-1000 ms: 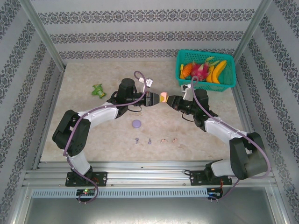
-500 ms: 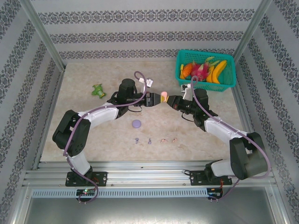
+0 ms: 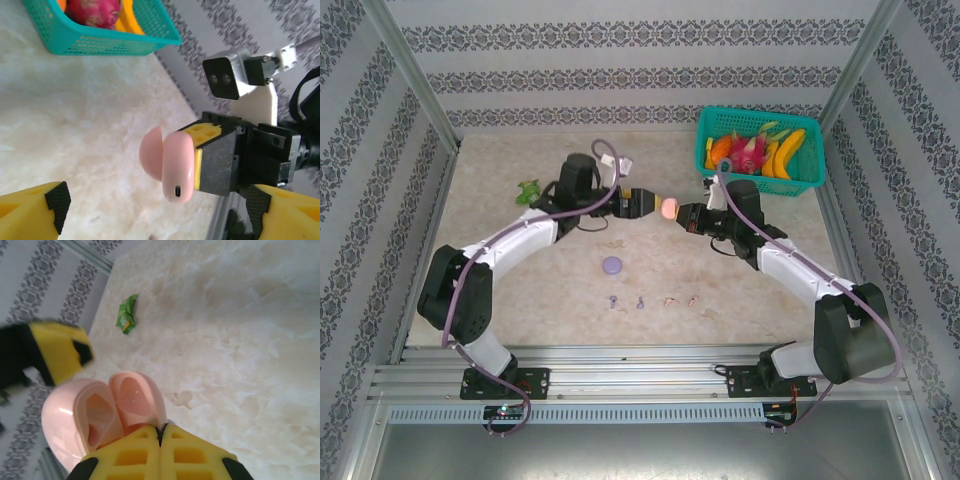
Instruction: Insert the wireless bluetooth earbuds into the charging case
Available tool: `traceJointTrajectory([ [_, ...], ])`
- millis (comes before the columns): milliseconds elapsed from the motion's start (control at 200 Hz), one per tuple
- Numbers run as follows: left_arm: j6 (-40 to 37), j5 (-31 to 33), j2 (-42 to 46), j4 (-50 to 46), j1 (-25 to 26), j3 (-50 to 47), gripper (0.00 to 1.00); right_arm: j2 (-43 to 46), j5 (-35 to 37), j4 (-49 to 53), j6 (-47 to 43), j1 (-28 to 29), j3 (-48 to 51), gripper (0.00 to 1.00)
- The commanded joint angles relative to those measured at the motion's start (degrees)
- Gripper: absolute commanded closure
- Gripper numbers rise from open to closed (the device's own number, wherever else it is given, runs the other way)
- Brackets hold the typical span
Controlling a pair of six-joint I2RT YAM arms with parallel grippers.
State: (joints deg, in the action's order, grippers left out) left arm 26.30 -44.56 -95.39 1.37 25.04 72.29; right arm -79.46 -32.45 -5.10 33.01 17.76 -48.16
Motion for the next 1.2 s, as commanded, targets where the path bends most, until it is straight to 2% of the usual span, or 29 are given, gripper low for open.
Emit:
traceJointTrajectory([
  [0, -16.9, -3.7, -2.8, -26.3, -1.5, 11.6, 0.07, -2.4, 4.2, 11.6, -15.5, 2.4, -5.7, 1.00],
  [180, -29.8, -5.7, -10.6, -46.5, -2.8, 24.2, 0.07, -6.1, 2.8, 15.0, -25.1, 3.4, -9.6, 1.00],
  [340, -35.4, -7.1, -15.2, -54.5, -4.0, 29.6, 0.13, -8.0, 3.4, 16.7, -29.1, 4.2, -11.7, 1.00],
  [515, -38.2, -11.1, -20.0, -58.7, -4.4, 33.2, 0.26, -10.1, 3.0, 17.0, -30.2, 5.3, -12.9, 1.00],
  [789, -40.1, -16.1, -24.0, -60.4, -4.2, 34.4, 0.40, -13.2, 3.5, 17.5, -30.7, 7.7, -14.7, 1.00],
  [1194, -41.0, -18.5, -24.0, -58.5, -3.7, 29.0, 0.43, -14.4, 3.8, 17.9, -30.6, 7.9, -16.0, 1.00],
])
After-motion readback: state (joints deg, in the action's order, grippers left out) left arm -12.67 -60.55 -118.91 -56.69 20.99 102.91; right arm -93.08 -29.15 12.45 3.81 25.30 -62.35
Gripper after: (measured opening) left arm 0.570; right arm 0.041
